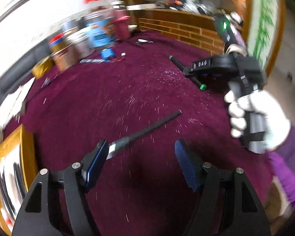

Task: Organize rigid objects
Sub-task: 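Grasp the black pen on the carpet with the left gripper, then carry the black pen with the left gripper while the right gripper carries the marker to the tray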

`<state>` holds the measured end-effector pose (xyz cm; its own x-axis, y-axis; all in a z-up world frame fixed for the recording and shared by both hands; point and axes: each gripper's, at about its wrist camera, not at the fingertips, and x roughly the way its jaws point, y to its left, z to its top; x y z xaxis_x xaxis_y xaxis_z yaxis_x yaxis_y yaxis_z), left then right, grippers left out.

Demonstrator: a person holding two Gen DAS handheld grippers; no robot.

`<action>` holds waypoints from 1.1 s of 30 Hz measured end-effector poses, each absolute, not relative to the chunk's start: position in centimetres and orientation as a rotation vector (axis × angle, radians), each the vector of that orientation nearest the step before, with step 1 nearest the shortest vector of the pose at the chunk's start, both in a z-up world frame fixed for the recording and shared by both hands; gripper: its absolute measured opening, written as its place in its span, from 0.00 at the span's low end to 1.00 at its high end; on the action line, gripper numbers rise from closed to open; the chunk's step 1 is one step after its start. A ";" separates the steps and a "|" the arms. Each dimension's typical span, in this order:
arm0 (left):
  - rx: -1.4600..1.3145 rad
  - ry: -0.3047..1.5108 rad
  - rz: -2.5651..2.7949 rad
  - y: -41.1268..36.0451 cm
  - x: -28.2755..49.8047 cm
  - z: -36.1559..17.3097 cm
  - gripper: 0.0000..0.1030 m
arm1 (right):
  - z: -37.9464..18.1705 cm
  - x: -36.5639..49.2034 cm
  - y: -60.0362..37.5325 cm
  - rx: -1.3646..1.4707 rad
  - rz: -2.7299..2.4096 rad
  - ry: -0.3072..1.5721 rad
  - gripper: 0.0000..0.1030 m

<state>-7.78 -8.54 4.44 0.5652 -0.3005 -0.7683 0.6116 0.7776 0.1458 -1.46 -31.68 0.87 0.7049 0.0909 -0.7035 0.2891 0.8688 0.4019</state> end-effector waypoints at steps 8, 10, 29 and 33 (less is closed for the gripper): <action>0.630 0.811 -0.588 -11.0 -4.5 1.2 0.67 | 0.6 -1.6 -32.3 0.571 -0.079 0.783 0.14; 0.582 0.855 -0.596 -10.6 -4.2 1.2 0.65 | 0.6 -1.6 -32.3 0.571 -0.078 0.782 0.14; 0.376 0.901 -0.688 -10.4 -7.1 1.2 0.16 | 0.5 -1.7 -32.5 0.585 -0.073 0.778 0.14; 0.239 0.937 -0.690 -8.9 -6.7 1.3 0.06 | 0.5 -1.8 -32.6 0.596 -0.068 0.776 0.14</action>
<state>-6.75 -8.92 1.32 0.3987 -0.4393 -0.8050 0.6379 0.7635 -0.1008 -1.76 -32.59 0.51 0.7202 0.1559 -0.6760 0.2710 0.8338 0.4810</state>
